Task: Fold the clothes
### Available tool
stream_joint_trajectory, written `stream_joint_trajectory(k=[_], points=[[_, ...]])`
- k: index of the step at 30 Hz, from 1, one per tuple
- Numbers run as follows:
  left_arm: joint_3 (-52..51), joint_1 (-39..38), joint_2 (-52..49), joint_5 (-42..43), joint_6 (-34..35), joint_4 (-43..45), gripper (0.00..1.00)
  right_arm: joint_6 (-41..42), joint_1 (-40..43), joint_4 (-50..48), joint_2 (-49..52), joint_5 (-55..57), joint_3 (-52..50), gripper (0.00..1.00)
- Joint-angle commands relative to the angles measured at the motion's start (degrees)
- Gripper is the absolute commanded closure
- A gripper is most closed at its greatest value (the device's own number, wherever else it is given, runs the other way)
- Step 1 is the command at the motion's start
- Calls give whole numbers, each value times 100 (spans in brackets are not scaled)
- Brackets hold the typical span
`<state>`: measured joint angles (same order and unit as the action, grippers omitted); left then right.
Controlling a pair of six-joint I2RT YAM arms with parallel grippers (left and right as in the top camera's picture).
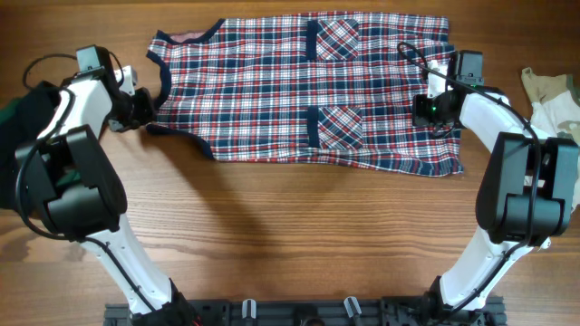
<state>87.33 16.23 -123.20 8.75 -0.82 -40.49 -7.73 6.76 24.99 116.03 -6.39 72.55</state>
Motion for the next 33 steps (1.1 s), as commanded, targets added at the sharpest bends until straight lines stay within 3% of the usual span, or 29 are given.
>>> stream_joint_trajectory(k=[1, 3, 5, 7, 9, 10, 13, 18, 24, 26, 30, 33], points=[[195, 76, 323, -612, -205, 37, 95, 39, 151, 74, 315, 345, -170, 96], [195, 76, 343, -612, -199, 9, 76, 39, 151, 74, 315, 343, -170, 96], [197, 76, 402, -621, -197, 2, 67, 37, 151, 74, 315, 345, -170, 96], [354, 76, 629, -798, -173, 39, 51, 39, 151, 70, 315, 341, -170, 96], [612, 31, 782, -623, -173, 63, 50, 44, 151, 48, 315, 337, -170, 95], [684, -9, 828, -472, -175, 96, 50, 42, 151, 28, 315, 269, -170, 86], [763, -153, 914, 199, -160, 122, 46, 63, 151, 118, 273, 39, -28, 43], [763, -354, 1434, 782, 907, 46, 32, 363, 151, 1005, -728, -439, 1014, 0], [728, -520, 1497, 1029, 1051, -1508, 10, 1550, 286, 2483, -1635, 111, 1108, 0], [612, -673, 1460, 1032, 1054, -1834, 7, 1779, 452, 3167, -1639, 111, 1102, 0], [-356, -1060, 1460, 1025, 1440, -1211, 5, 1840, 796, 3687, -1639, 107, 1075, 0], [-1036, -1257, 1460, 1008, 1812, -533, 5, 2188, 992, 3536, -1639, 83, 734, 0]])
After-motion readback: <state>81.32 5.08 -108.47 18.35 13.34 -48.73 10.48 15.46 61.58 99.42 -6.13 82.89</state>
